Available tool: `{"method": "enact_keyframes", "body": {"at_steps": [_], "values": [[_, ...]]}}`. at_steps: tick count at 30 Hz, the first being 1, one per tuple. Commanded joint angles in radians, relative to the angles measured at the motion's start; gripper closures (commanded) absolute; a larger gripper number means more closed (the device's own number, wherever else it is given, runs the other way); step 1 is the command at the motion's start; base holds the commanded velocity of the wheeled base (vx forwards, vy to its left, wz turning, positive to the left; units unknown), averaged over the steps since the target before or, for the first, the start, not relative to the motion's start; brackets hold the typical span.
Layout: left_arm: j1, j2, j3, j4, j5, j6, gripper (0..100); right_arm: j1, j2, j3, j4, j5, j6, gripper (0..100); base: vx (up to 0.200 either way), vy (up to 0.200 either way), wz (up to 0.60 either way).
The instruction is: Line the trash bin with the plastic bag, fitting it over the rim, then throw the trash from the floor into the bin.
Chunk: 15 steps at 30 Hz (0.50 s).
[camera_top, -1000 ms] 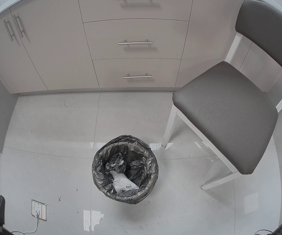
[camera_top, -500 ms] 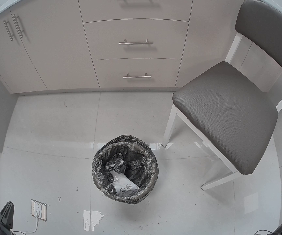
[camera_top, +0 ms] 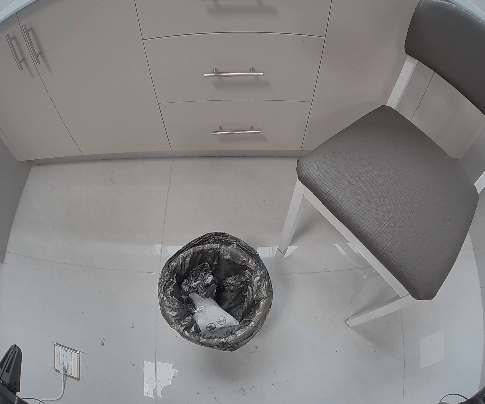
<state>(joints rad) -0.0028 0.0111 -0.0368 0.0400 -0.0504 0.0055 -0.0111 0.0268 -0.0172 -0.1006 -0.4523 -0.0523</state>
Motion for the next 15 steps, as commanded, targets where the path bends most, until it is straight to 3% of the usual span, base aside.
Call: {"method": "enact_keyframes", "body": {"at_steps": [1,3,6,7,15], "values": [[0.001,-0.011,0.032,-0.025,0.066,-0.025,100,0.008,-0.027,0.017,0.041,0.253,0.026,0,0.0,0.0,0.0],[0.001,-0.011,0.034,-0.031,0.066,-0.019,100,0.006,-0.027,0.017,0.042,0.274,0.025,0,0.0,0.0,0.0],[0.0,-0.011,0.034,-0.031,0.061,-0.006,100,0.006,-0.027,0.017,0.076,0.463,0.026,0,0.0,0.0,0.0],[0.0,-0.011,0.035,-0.031,0.061,-0.004,100,0.008,-0.027,0.017,0.093,0.485,0.017,0,0.0,0.0,0.0],[0.001,-0.011,0.032,-0.029,0.06,-0.027,100,0.008,-0.027,0.017,0.093,0.445,0.049,0,0.0,0.0,0.0]]}}
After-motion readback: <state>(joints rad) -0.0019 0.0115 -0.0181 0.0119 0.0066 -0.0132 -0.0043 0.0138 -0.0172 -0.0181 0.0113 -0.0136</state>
